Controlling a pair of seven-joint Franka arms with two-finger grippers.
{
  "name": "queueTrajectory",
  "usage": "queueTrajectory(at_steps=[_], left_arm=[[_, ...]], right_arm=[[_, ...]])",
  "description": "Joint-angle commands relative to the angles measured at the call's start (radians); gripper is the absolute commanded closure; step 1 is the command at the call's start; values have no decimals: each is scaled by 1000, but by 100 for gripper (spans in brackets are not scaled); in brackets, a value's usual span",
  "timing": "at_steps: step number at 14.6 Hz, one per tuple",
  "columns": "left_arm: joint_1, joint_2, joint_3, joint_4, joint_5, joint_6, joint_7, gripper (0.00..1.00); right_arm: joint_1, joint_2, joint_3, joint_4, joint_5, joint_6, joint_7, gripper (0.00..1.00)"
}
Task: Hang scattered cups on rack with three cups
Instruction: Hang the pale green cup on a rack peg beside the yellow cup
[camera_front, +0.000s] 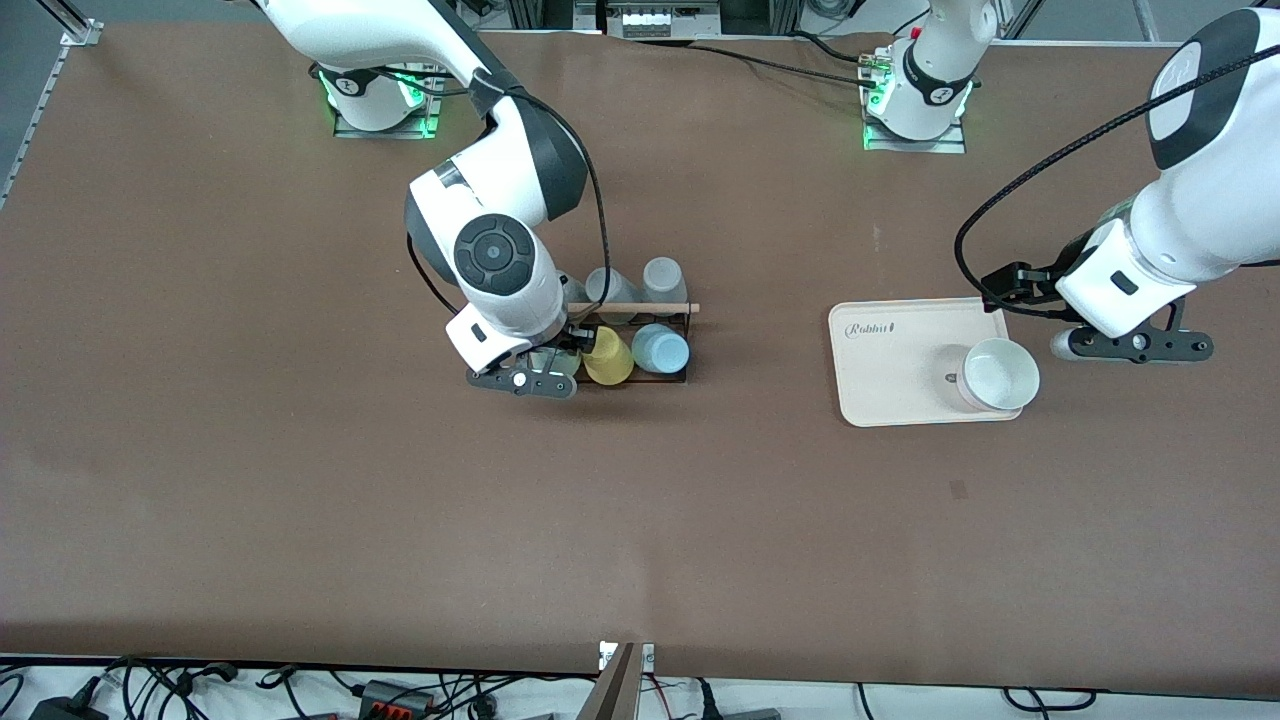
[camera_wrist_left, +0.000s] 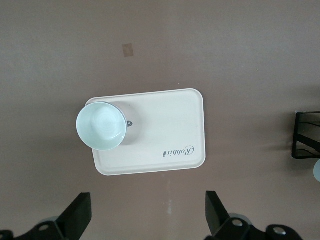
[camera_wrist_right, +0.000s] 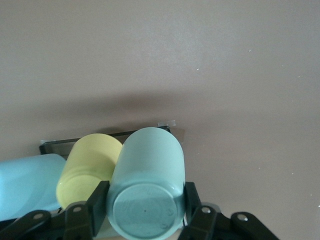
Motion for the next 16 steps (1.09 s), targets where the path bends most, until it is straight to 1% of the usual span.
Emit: queueTrajectory(at_steps=[1,2,3,4,5,9,11,13,15,16], left_arm=[[14,-17,-5,-10,-25,-8,11,0],[14,-17,-3,-11,-25,-6,17,0],[14,-17,-2,-11,-25,-6,19,0],[14,-15,-2,-11,-25,-6,19,0],[14,-15,-2,-11,-25,-6,19,0],[14,-15,-2,-11,-25,-6,21,0],[14,-15,-2,-11,-25,-6,21,0],[14,-15,-2,-11,-25,-6,19,0],[14,-15,-2,-13,-25,-6,19,0],[14,-15,-2,-13,-25,-6,21,0]], right_arm=[[14,33,-11,34,-16,-18,19,50],[14,35,-11,34,-16,-18,19,38],[14,35,-11,34,-16,-17,17,19],[14,35,-11,34,-16,-17,16,4],[13,35,-11,34,-16,-15,16,0],[0,19,-19,48,-16,-15,-65,0],[-20,15,-42,106,-13,-32,-99,0],[-81,13,-50,153,-13,-75,-119,0],[-145,-52,-48,157,-16,-90,-138,0],[-190,-70,-50,152,-16,-102,-147,0]])
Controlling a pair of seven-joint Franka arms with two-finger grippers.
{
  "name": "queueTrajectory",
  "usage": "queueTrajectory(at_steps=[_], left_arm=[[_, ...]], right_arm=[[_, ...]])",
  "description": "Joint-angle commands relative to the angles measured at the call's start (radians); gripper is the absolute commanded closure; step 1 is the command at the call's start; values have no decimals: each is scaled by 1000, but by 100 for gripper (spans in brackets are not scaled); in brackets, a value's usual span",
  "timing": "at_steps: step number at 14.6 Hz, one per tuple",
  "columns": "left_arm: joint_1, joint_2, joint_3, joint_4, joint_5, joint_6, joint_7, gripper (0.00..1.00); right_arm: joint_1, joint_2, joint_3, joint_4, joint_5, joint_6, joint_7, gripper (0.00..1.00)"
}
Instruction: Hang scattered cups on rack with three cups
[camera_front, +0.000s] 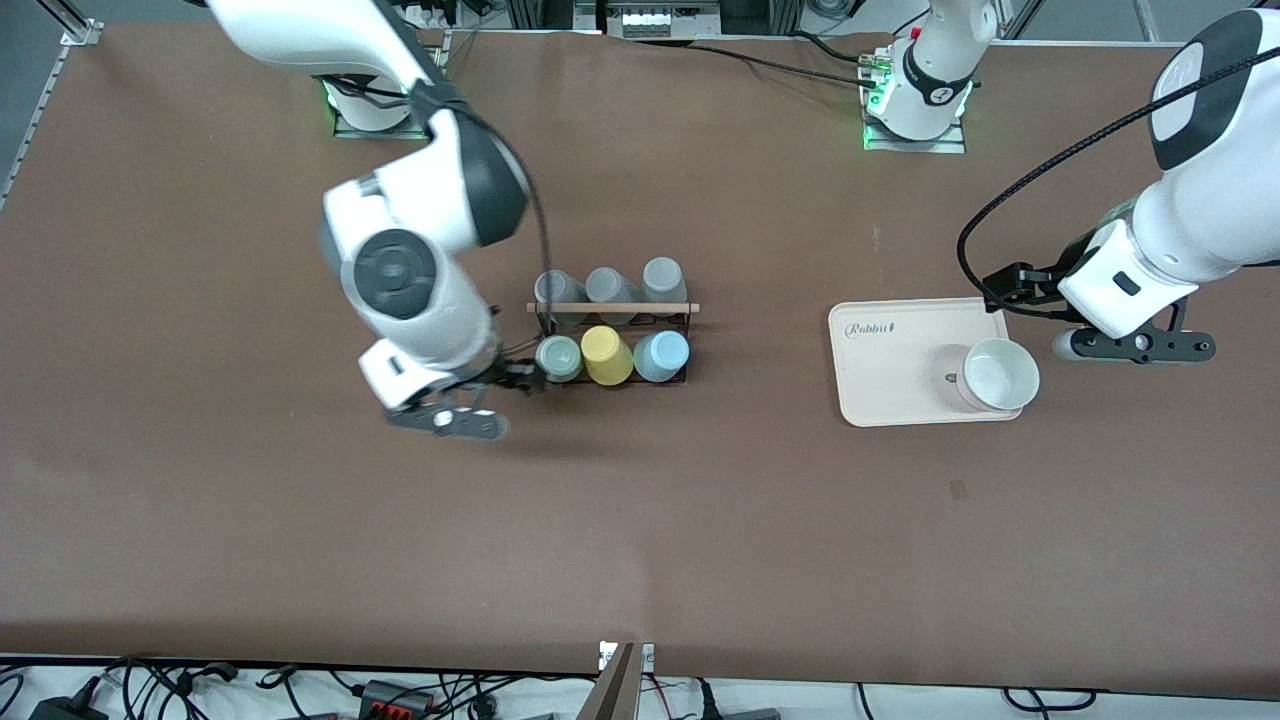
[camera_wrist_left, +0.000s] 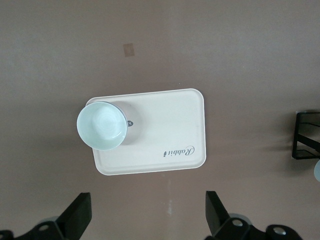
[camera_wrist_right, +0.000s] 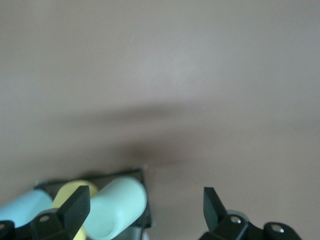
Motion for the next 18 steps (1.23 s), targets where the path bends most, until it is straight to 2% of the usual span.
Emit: queueTrajectory(at_steps=[1,4,9,11,14,15,18], left_arm=[[11,-16,-2,-12,-24,-6,21,0],[11,-16,-2,-12,-24,-6,21,0],[11,-16,-2,-12,-26,-6,19,0],[11,-16,-2,-12,-26,-6,21,0],[11,-16,-2,-14,-26,-6,21,0],[11,-16,-2,-14,-26,-6,21,0],[13,-16,-2,-12,-26,-5,21,0]], right_arm=[[-121,-72,16,-1,-3,-84,-74,0],[-222,-129,13,-10,-7,-187,-250,0],[-385,-339,9,-197,-3,-211,-457,0],[-399,-437,9,-304,-6,-192,-464,0],[-390,-652,14,-606,-9,-23,-444,0],[-388,-695,17,-669,-9,7,-435,0],[-380,-704,23,-667,-10,-20,-410,0]])
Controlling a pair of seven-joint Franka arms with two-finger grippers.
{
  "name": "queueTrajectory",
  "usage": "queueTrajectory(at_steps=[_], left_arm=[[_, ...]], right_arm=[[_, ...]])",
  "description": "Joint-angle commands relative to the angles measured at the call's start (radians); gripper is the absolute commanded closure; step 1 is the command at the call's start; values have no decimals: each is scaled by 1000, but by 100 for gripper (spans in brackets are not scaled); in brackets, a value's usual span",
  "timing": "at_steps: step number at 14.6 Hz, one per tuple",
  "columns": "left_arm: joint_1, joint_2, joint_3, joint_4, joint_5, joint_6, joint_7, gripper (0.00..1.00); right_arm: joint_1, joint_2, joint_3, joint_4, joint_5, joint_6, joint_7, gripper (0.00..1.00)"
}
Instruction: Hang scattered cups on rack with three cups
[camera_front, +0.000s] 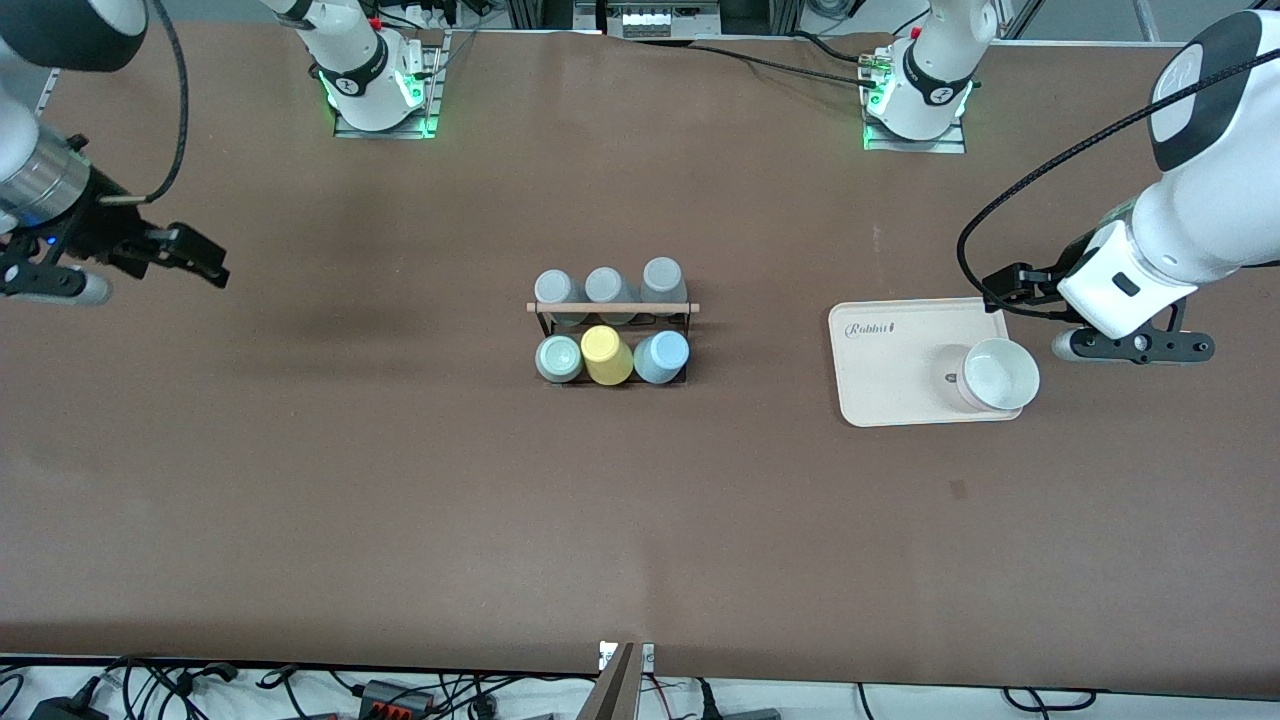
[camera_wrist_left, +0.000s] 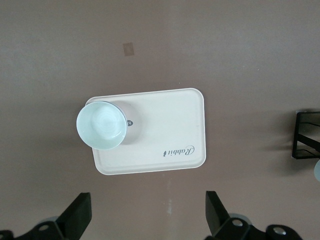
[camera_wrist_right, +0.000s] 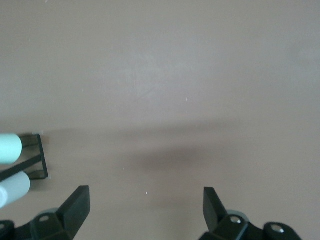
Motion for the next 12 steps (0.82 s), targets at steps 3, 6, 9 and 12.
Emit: queueTrajectory(at_steps=[3,6,9,12], left_arm=[[11,-16,-2,-12,-25,-6,20,0],[12,-16,-2,-12,-25,-5,20,0],[12,-16,-2,-12,-25,-6,20,0],[12,-16,-2,-12,-25,-6,20,0]], right_arm=[[1,-19,1,24,-5,-37,15,0],[-10,26,-7,110,-1,-88,-13,0],[-10,23,-10,110,-1,-101,-33,0],[-16,30,-10,127,7,-101,-68,0]])
